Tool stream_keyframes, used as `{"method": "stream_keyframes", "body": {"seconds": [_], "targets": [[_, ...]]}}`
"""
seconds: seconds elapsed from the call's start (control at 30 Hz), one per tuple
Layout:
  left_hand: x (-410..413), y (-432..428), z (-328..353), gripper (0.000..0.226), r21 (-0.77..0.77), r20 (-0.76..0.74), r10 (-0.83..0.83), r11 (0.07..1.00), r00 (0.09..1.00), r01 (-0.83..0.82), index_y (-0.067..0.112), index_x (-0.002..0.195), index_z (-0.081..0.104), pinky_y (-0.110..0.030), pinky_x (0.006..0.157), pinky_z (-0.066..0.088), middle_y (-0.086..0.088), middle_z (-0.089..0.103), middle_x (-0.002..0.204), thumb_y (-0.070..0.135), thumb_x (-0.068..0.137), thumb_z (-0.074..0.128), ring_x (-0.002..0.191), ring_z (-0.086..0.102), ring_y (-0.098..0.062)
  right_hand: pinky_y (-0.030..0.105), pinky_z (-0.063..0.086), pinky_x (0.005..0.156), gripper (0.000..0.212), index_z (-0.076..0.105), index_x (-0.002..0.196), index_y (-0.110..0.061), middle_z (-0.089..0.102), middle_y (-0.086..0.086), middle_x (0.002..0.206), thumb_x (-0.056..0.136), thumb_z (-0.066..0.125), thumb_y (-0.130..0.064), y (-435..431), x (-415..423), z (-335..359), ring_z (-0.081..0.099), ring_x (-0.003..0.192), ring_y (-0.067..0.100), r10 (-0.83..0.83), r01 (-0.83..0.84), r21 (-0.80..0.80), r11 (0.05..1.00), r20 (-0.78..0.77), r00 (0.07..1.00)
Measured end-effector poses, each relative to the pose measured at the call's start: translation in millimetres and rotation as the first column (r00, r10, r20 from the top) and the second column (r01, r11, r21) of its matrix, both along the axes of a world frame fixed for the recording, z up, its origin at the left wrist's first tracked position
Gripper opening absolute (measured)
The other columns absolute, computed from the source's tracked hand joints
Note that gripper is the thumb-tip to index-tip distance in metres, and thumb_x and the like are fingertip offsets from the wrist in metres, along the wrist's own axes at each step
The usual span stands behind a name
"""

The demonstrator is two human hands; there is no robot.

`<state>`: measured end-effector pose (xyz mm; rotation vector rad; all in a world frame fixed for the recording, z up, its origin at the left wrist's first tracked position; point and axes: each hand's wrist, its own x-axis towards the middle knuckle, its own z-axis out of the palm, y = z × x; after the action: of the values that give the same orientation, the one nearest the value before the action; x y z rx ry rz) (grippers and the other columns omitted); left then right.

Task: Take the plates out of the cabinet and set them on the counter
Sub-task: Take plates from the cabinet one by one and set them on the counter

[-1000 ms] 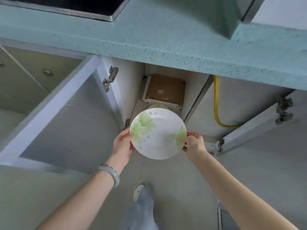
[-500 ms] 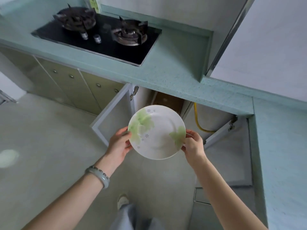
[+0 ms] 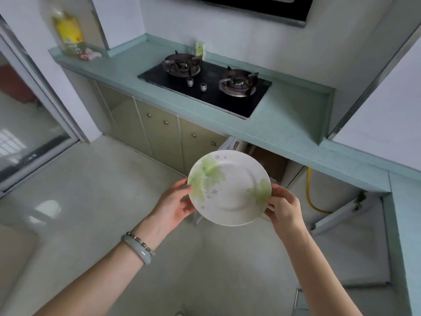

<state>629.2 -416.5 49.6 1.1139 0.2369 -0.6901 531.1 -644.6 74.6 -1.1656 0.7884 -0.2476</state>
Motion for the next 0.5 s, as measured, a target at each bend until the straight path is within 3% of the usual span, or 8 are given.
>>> {"method": "stream_keyframes", "body": {"seconds": [0.27, 0.5], "targets": [[20.9, 108.0, 31.7, 0.041, -0.065, 0.063, 0.126, 0.990, 0.990, -0.121, 0.020, 0.122, 0.064, -0.027, 0.060, 0.055, -0.005, 0.069, 0.098, 0.001, 0.088, 0.050, 0.086, 0.064, -0.021, 0.031, 0.053, 0.060, 0.040, 0.068, 0.097, -0.008, 0.071, 0.009, 0.085, 0.076, 0.046, 0.018, 93.8, 53.0, 25.0, 0.066, 0.075, 0.025, 0.151, -0.150, -0.017, 0.988, 0.123, 0.981], [50.2, 172.6, 48.7, 0.043, -0.061, 0.086, 0.235, 0.971, 0.968, -0.230, 0.018, 0.124, 0.061, -0.028, 0.064, 0.052, -0.003, 0.066, 0.093, 0.000, 0.088, 0.047, 0.085, 0.061, -0.020, 0.030, 0.052, 0.058, 0.036, 0.066, 0.095, -0.006, 0.070, 0.009, 0.081, 0.077, 0.047, 0.019, 155.1, 106.2, 38.1, 0.067, 0.071, 0.024, 0.248, -0.247, -0.024, 0.969, 0.110, 0.962]]}}
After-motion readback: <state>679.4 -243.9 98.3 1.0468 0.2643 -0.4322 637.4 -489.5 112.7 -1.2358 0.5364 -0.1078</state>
